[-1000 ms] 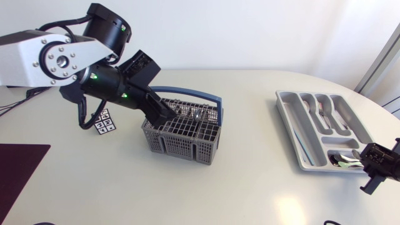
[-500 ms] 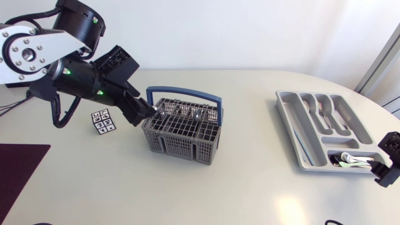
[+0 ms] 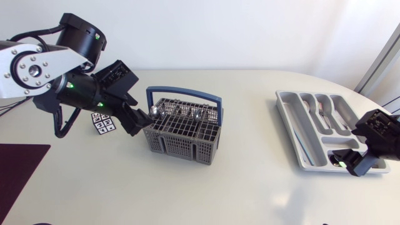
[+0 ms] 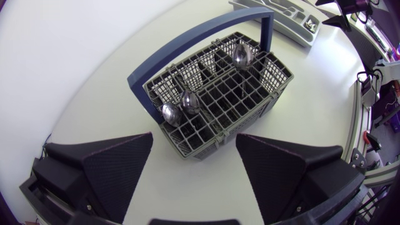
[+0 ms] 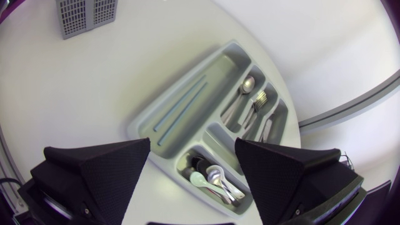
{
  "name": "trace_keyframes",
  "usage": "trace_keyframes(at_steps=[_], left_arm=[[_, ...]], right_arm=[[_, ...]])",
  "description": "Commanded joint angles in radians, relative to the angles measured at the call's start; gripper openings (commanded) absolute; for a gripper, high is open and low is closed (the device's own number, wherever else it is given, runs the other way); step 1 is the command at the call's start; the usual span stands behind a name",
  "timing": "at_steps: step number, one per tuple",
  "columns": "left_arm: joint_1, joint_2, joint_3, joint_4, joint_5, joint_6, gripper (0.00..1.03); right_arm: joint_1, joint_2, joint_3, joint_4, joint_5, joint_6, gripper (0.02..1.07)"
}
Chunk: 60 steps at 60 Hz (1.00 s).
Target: Transfer all utensils from the basket to the drawer tray.
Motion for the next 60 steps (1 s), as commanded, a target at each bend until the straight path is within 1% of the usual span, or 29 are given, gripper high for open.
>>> trace_keyframes(at_steps=[1, 2, 4, 7, 9, 11, 13, 20, 24, 26, 29, 32, 36, 38, 41, 43, 48, 53, 60], left_arm=[[0.003, -0.011, -0.034, 0.018, -0.003, 0.002, 0.92], [0.003, -0.011, -0.034, 0.020, -0.003, 0.001, 0.92], [-0.007, -0.011, -0.046, 0.038, -0.001, -0.004, 0.92], [-0.024, -0.010, -0.054, 0.052, 0.000, -0.015, 0.92], [-0.047, -0.008, -0.060, 0.067, 0.000, -0.022, 0.92], [-0.065, -0.005, -0.069, 0.099, 0.000, -0.029, 0.92], [-0.071, -0.003, -0.074, 0.116, 0.000, -0.033, 0.92], [-0.056, 0.007, -0.085, 0.150, 0.000, -0.046, 0.92], [-0.027, 0.009, -0.089, 0.152, 0.000, -0.046, 0.92], [-0.011, 0.007, -0.093, 0.152, 0.000, -0.046, 0.92], [0.013, 0.006, -0.096, 0.152, 0.000, -0.044, 0.92], [0.047, 0.004, -0.100, 0.153, 0.000, -0.039, 0.92], [0.122, 0.000, -0.111, 0.153, 0.012, -0.018, 0.92], [0.154, 0.000, -0.119, 0.156, 0.023, -0.010, 0.92], [0.193, 0.009, -0.143, 0.201, 0.023, -0.001, 0.92], [0.208, 0.023, -0.151, 0.215, 0.023, 0.008, 0.92], [0.230, 0.092, -0.151, 0.238, 0.023, 0.019, 0.92], [0.226, 0.145, -0.142, 0.261, 0.023, 0.017, 0.92], [0.174, 0.245, -0.119, 0.268, 0.023, 0.016, 0.92]], right_arm=[[0.119, -0.043, 0.029, -0.054, 0.023, 0.150, 1.00], [0.130, -0.047, 0.031, -0.056, 0.026, 0.161, 1.00], [0.211, -0.057, 0.037, -0.064, 0.065, 0.233, 1.00], [0.292, -0.063, 0.046, -0.065, 0.098, 0.305, 1.00], [0.341, -0.063, 0.054, -0.079, 0.098, 0.353, 1.00], [0.420, -0.056, 0.066, -0.079, 0.100, 0.442, 1.00], [0.457, -0.047, 0.077, -0.081, 0.097, 0.488, 1.00], [0.605, -0.016, 0.114, -0.079, 0.094, 0.643, 0.99], [0.674, 0.001, 0.140, -0.073, 0.086, 0.713, 0.98], [0.705, 0.016, 0.158, -0.071, 0.077, 0.744, 0.96], [0.737, 0.042, 0.184, -0.068, 0.057, 0.790, 0.94], [0.769, 0.078, 0.212, -0.064, 0.032, 0.825, 0.94], [0.823, 0.130, 0.236, -0.039, 0.032, 0.864, 0.94], [0.837, 0.148, 0.239, -0.024, 0.034, 0.868, 0.92], [0.855, 0.188, 0.246, -0.007, 0.040, 0.870, 0.88], [0.863, 0.216, 0.249, 0.007, 0.046, 0.871, 0.88], [0.877, 0.282, 0.250, 0.050, 0.057, 0.873, 0.88], [0.885, 0.345, 0.261, 0.084, 0.062, 0.879, 0.88], [0.888, 0.418, 0.279, 0.128, 0.074, 0.890, 0.88]])
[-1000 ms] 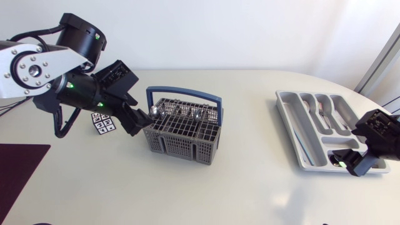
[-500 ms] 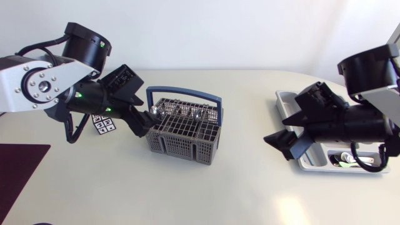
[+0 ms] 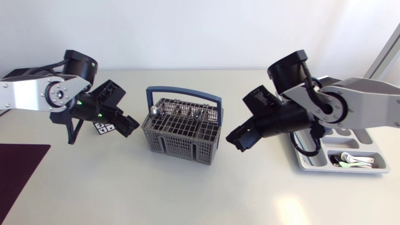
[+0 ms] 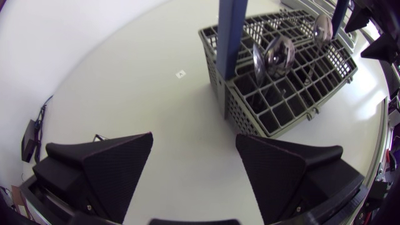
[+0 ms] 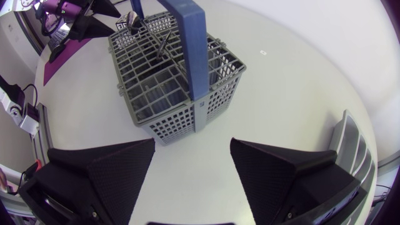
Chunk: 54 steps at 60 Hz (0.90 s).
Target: Transfer all utensils from the basket to the drawer tray.
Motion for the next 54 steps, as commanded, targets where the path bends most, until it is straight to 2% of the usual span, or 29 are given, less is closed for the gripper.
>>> trace_keyframes(at_steps=[1, 18, 32, 39, 43, 54], left_arm=[[-0.040, 0.063, 0.002, 0.002, 0.011, 0.016, 0.92], [-0.161, 0.029, -0.023, 0.002, 0.012, 0.007, 0.92], [-0.248, -0.027, -0.055, 0.000, 0.012, -0.012, 0.92], [-0.218, -0.096, -0.060, -0.004, 0.011, -0.010, 0.92], [-0.169, -0.129, -0.058, -0.007, 0.011, -0.007, 0.92], [-0.086, -0.113, -0.054, -0.001, 0.011, 0.010, 0.92]], right_arm=[[0.009, 0.051, 0.031, 0.027, 0.010, 0.040, 0.88], [-0.020, 0.141, 0.052, 0.088, 0.027, 0.041, 0.88], [-0.093, 0.131, 0.060, 0.090, 0.032, 0.029, 0.88], [-0.093, 0.065, 0.040, 0.082, 0.033, 0.029, 0.88], [-0.093, 0.042, 0.033, 0.076, 0.036, 0.029, 0.88], [-0.095, 0.039, 0.034, 0.073, 0.045, 0.034, 0.88]])
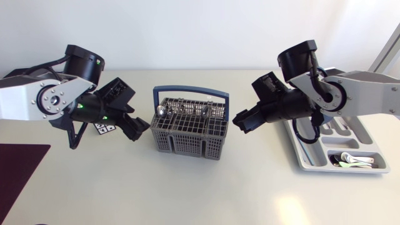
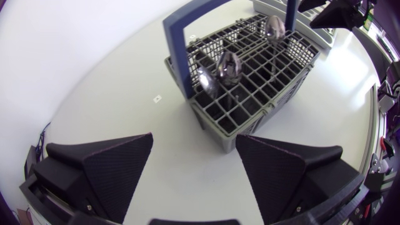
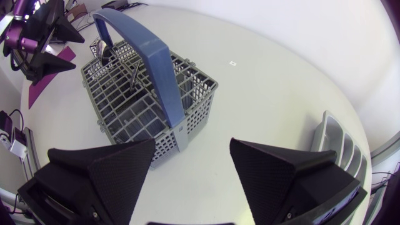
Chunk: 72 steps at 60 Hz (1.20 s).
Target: Transfer all utensils from the basket to the drawer tray.
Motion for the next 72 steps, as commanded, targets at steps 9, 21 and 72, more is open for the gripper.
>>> trace_keyframes(at_steps=[9, 21, 72], left_arm=[[0.049, 0.096, 0.012, 0.021, -0.001, 0.010, 0.92], [0.021, 0.159, 0.030, 0.045, -0.001, 0.004, 0.92], [-0.094, 0.135, -0.014, 0.048, 0.001, -0.018, 0.92]], right_arm=[[0.020, 0.001, -0.005, -0.016, 0.023, 0.025, 0.88], [0.045, -0.013, -0.002, -0.019, 0.026, 0.034, 0.88], [0.135, 0.110, 0.090, 0.097, -0.135, 0.184, 0.62]])
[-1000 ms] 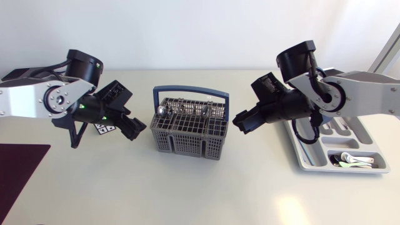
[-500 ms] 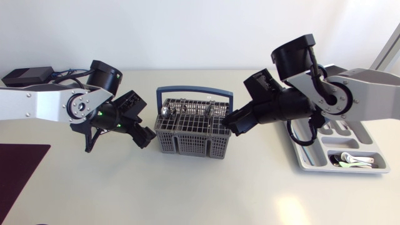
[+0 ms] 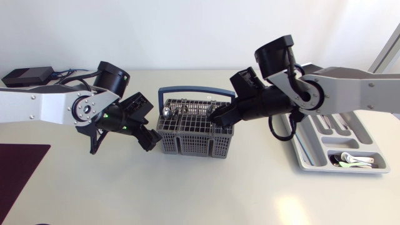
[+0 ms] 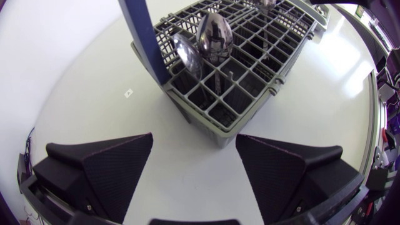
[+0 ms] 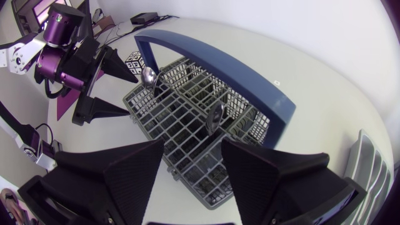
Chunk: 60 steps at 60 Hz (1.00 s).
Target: Transfer all utensils from the basket to the drawer tray.
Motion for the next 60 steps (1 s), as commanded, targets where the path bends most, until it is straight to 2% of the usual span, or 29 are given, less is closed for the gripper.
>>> trace_keyframes(at_steps=[1, 20, 31, 35, 44, 50, 60], left_arm=[[-0.007, -0.010, -0.019, 0.003, 0.008, -0.014, 0.92], [-0.007, -0.010, -0.024, 0.004, 0.008, -0.014, 0.92], [-0.006, -0.013, -0.027, 0.004, 0.008, -0.014, 0.92], [-0.007, -0.013, -0.029, 0.004, 0.008, -0.014, 0.92], [-0.010, -0.013, -0.029, 0.004, 0.008, -0.014, 0.92], [-0.012, -0.013, -0.029, 0.004, 0.008, -0.014, 0.92], [-0.012, -0.016, -0.035, 0.004, 0.009, -0.014, 0.92]], right_arm=[[0.011, 0.046, 0.022, 0.032, -0.005, 0.051, 0.61], [0.025, 0.101, 0.011, 0.160, 0.041, 0.123, 0.56], [0.040, 0.139, 0.009, 0.187, 0.077, 0.133, 0.51], [0.043, 0.139, 0.002, 0.203, 0.091, 0.134, 0.42], [0.040, 0.139, -0.017, 0.235, 0.091, 0.142, 0.13], [0.040, 0.135, -0.030, 0.259, 0.086, 0.140, 0.08], [0.054, 0.133, -0.046, 0.269, 0.091, 0.130, 0.08]])
